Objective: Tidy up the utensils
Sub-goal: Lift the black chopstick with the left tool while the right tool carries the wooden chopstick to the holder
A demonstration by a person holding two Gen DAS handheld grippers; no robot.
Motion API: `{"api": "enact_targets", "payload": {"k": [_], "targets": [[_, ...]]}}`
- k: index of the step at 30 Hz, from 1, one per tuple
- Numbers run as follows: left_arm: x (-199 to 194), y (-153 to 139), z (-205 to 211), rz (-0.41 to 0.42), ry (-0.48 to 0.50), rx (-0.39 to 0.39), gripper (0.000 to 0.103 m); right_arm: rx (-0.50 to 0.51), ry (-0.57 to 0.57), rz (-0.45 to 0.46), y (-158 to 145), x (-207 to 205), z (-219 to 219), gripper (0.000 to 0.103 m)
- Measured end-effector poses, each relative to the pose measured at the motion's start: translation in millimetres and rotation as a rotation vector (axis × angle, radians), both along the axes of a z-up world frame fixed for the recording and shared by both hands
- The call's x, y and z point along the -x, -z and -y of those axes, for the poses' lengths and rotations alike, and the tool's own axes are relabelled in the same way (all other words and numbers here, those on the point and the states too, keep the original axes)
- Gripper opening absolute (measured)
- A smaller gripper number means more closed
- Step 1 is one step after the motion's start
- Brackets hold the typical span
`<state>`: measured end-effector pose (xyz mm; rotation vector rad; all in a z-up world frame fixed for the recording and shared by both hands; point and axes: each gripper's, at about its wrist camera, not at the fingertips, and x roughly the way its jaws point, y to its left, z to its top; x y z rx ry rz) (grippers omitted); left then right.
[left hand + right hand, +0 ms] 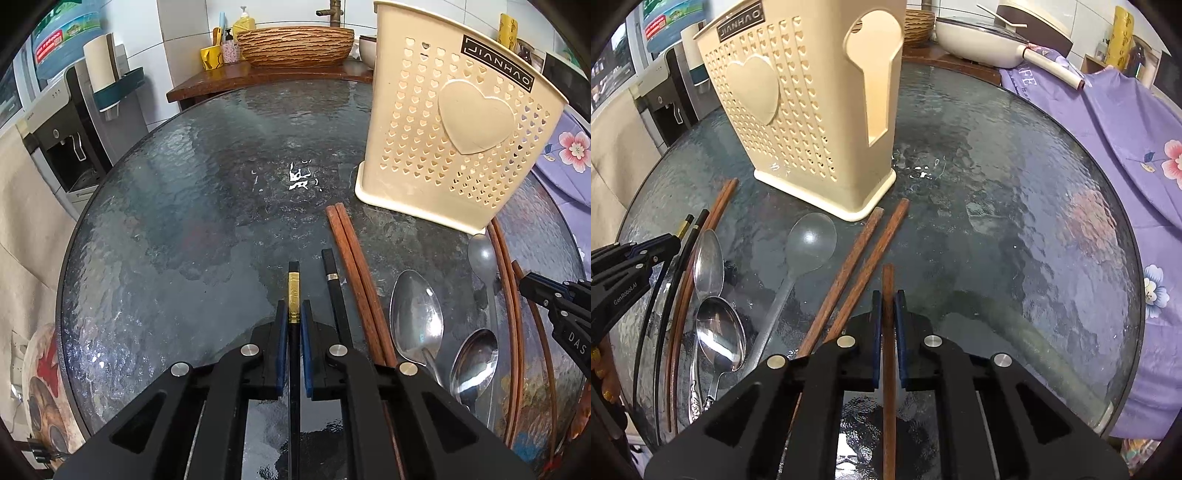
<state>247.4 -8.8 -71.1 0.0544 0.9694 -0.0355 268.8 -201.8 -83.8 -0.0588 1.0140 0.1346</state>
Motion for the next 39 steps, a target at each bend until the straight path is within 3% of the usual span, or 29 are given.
{"api": "enact_targets", "payload": {"k": [12, 22, 29, 39], "targets": [[-2, 0, -2, 0.001, 0.001, 0.019, 0.007, -0.079, -0.010, 0.009, -2, -1, 2, 0.007], [1, -14, -8, 0.046, -0.003, 0.042, 0.007, -0.159, -0.001, 0.082, -23, -2, 23, 0.007], [10, -41, -8, 0.114, 0.007, 0.073, 0.007, -0.232, -0.012, 0.205, -63, 11, 41, 0.007], [31, -104, -9, 0.259, 0.047, 0.125, 0.007, -0.266, -0.088, 0.356, -126, 37, 53, 0.007]]}}
